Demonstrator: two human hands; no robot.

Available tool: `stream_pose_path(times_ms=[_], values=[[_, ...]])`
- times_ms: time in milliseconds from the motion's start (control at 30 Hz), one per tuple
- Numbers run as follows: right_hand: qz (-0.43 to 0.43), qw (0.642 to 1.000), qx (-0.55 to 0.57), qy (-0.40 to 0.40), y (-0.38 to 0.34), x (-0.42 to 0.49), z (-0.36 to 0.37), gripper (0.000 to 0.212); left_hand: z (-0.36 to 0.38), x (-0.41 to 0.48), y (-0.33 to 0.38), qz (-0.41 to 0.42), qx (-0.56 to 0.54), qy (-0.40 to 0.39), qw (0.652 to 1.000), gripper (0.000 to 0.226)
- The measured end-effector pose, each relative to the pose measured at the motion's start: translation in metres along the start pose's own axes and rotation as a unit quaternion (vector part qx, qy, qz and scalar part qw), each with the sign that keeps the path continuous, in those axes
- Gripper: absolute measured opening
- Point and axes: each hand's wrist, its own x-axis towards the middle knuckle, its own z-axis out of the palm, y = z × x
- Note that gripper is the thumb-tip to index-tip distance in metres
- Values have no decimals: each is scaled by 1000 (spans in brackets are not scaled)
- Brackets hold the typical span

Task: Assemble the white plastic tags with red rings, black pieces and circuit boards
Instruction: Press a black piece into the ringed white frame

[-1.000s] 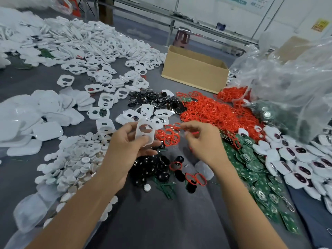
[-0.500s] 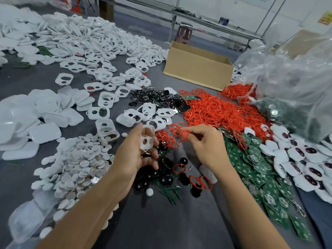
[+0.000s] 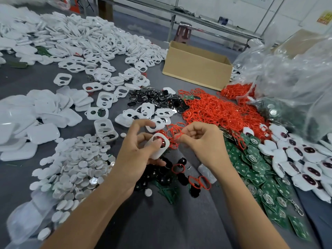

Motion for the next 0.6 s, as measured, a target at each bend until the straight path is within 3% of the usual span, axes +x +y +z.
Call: stream_pose_path(times_ms=[400,600], values=[[-38,998,19,-49,-22,-7,3,17,-2,0,-4,96,193,60,975,7],[-26,996,35,-78,-18,-4,-3,16,1,0,-4,78,156,85,981,5]])
